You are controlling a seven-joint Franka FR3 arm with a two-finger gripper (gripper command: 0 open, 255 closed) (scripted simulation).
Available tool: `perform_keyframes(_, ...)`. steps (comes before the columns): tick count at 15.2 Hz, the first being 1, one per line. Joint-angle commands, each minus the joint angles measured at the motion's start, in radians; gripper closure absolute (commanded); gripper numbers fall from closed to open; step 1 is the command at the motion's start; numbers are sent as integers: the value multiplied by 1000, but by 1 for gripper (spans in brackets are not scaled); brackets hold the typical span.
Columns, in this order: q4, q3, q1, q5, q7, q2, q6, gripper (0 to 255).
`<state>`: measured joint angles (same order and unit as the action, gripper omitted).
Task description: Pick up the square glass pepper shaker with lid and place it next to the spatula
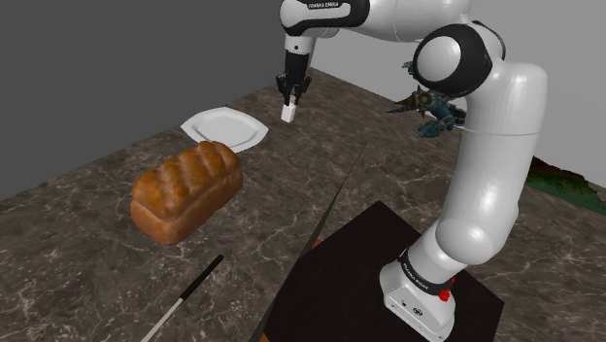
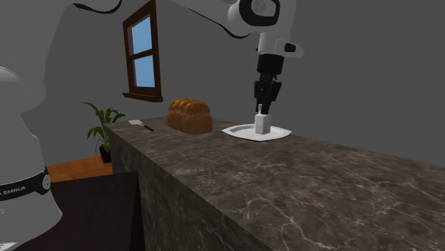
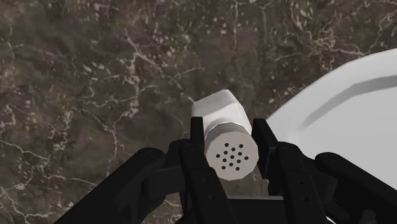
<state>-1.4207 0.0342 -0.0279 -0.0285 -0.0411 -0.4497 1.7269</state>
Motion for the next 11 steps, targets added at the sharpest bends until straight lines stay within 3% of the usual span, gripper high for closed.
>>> perform_keyframes(1,24,0,-1,0,0,3,-27,255)
perform_keyframes(11,160,1,-2,1,-2,1,-162,255)
